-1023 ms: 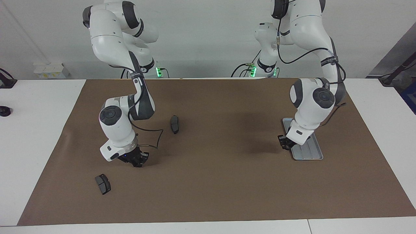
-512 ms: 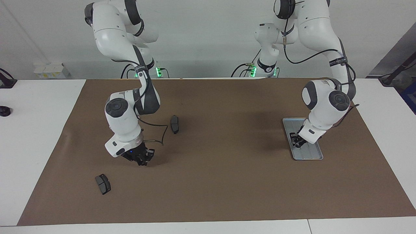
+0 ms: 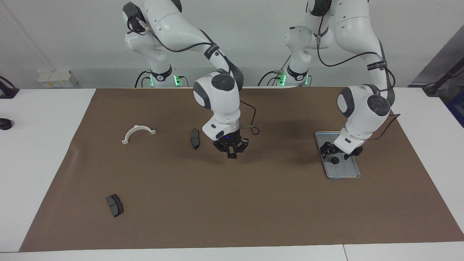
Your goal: Pick bearing gear from pile to tray
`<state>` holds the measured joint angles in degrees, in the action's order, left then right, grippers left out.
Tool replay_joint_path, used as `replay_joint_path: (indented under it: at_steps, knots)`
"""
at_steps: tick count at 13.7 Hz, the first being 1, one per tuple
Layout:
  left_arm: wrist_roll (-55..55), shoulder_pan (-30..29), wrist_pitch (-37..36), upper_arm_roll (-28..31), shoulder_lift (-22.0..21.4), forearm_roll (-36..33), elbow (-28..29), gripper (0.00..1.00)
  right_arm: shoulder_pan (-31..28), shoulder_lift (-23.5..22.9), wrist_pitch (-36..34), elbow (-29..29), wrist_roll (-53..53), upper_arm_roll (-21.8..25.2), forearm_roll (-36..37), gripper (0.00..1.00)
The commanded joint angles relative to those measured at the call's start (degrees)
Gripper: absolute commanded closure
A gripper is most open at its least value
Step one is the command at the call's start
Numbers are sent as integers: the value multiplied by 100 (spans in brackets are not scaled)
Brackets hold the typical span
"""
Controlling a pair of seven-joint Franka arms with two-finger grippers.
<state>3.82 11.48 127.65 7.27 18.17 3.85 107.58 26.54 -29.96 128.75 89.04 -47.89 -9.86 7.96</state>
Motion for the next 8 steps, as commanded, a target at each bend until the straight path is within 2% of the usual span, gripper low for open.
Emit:
replay_joint_path:
  at_steps: [1,4,8]
  knots:
    - [-713,389,76,46,45,2,-254,0,315,-299,-52,-273,-308,10,73,100]
    - [-1539,819,391,46,169,404,-482,0,773,-554,36,-264,-344,10,56,100]
    - [-2393,1303,647,46,318,441,-719,1,791,-546,238,-36,-379,10,74,100]
